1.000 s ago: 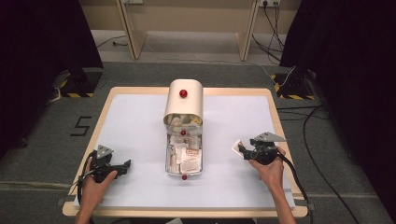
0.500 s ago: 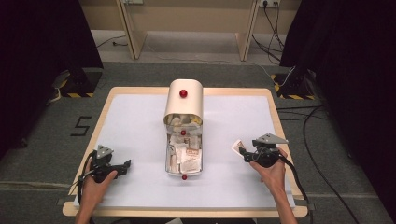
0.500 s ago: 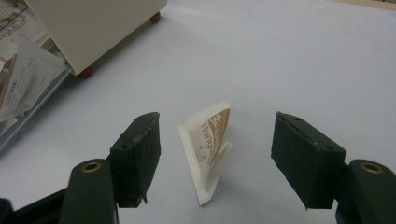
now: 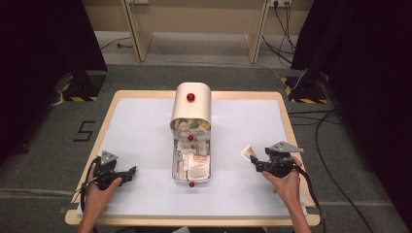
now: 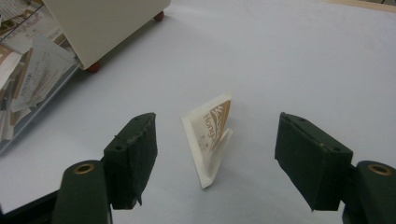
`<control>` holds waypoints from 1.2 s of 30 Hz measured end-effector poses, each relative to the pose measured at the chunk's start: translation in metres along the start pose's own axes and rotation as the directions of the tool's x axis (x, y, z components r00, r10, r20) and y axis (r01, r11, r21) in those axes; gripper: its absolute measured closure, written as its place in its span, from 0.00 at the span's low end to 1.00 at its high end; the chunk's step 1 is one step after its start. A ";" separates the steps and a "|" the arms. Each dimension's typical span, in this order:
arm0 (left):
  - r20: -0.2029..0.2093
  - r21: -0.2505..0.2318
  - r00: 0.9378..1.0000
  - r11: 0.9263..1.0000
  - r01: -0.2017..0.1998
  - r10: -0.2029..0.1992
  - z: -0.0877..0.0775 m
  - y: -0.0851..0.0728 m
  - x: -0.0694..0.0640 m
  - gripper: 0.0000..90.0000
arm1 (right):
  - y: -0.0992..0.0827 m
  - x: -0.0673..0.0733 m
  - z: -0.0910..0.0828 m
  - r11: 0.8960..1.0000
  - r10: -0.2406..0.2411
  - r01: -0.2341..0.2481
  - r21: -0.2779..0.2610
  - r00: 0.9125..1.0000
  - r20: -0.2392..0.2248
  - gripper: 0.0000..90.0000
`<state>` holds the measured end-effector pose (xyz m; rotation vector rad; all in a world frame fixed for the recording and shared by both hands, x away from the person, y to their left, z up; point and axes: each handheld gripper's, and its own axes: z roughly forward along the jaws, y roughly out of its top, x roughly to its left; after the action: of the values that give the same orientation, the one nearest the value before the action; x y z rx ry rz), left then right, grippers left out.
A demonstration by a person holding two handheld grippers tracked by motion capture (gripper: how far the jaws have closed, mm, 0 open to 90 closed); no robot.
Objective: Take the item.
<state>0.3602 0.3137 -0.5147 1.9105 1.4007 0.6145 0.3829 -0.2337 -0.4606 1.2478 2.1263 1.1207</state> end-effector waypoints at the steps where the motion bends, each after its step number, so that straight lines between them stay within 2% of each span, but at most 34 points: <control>1: 0.000 0.000 1.000 1.000 0.000 0.000 0.000 0.000 0.000 0.13 | 0.000 0.000 0.000 1.000 0.000 0.000 0.000 1.000 0.000 0.33; 20: 0.000 0.001 1.000 1.000 0.000 0.000 0.000 0.000 0.000 0.13 | -0.005 0.006 -0.012 1.000 -0.008 0.008 -0.002 1.000 -0.014 0.30; 36: 0.000 0.000 1.000 1.000 0.000 0.000 0.000 0.000 0.000 0.13 | -0.014 0.015 -0.022 0.999 -0.045 0.045 0.008 0.999 -0.009 0.30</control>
<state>0.3602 0.3137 -0.5147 1.9106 1.4009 0.6141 0.3528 -0.2338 -0.4582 1.1950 2.1562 1.1018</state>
